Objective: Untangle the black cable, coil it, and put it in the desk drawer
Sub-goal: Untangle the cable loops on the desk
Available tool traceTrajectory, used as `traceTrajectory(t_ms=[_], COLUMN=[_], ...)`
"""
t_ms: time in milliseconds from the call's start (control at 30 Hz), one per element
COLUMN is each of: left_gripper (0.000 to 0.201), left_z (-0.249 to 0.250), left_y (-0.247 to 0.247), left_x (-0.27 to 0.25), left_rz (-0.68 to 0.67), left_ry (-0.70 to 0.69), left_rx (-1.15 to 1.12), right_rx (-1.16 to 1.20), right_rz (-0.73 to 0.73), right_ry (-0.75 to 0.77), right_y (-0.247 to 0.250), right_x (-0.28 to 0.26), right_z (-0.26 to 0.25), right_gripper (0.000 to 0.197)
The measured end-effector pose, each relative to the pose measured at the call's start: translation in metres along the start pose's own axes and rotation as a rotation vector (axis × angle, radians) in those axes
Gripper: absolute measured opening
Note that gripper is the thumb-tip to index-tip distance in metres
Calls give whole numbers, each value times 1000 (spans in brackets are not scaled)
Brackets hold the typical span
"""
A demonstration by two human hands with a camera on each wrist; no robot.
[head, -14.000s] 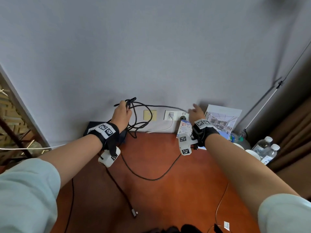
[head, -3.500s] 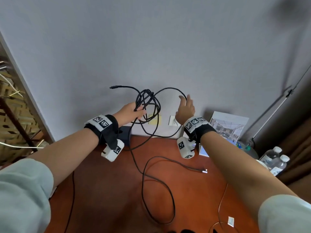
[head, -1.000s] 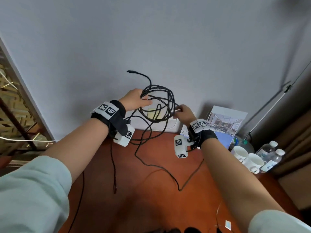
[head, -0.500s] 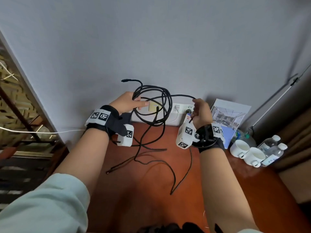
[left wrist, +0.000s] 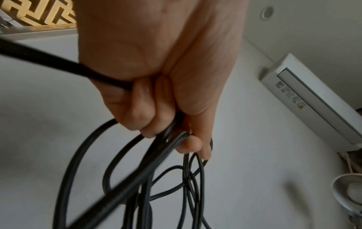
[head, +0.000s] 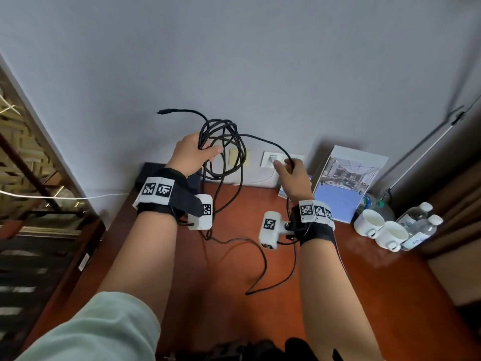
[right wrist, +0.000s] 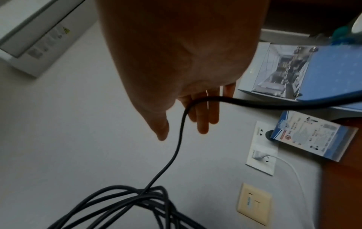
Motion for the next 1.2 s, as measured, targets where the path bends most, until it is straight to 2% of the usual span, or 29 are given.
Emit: traceTrajectory(t_ms=[100, 167, 233, 400, 500, 600, 733, 867, 933, 1000, 1100, 1200], left_gripper=[37, 32, 30, 44, 43, 44, 44, 55, 46, 44, 47, 44], left_z=[8, 11, 13, 22, 24, 15, -5, -17, -21, -23, -16, -4], left_y=[-6, -11, -18, -41, -43, -40, -35, -30, -22, -13, -4, 0], left_x=[-5, -8, -9, -16, -18, -17, -19, -17, -13, -8, -2, 2], left_rz=[-17, -40, -74, -223, -222, -196, -173, -181, -160, -144, -136, -124], left_ry=[-27, -48, -57, -104, -101, -55, 23, 56, 71, 65, 41, -1], left_rx=[-2, -9, -17, -30, -28, -40, -75, -171, -155, -119, -67, -27], right_rx=[-176, -327, -407, -166, -155, -118, 30, 311, 412, 387, 261, 70], right_rz=[1, -36, -73, -139, -123, -54, 116, 347, 456, 521, 529, 356], right_ry=[51, 61, 84, 107, 90, 128, 159, 3, -109, -189, -218, -200], right_y=[1, 0, -4, -15, -14, -3, 28, 54, 65, 73, 76, 59], right_x=[0, -2, -3, -9, -13, -11, -5, 2, 2, 0, -1, 4], right_z=[-17, -24, -29, -34, -34, -29, -22, 6, 27, 40, 47, 38], right_gripper=[72, 73, 65, 51, 42, 43, 46, 50, 51, 52, 50, 32])
Point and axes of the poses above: each hand's wrist, its own x-axis towards the middle knuckle, its own y-axis out of the back of the hand, z = x × y, the point moved 8 cm from there along x, towards the middle knuckle, and after that the axes turned 4 degrees about -x, right-handed, at the moved point
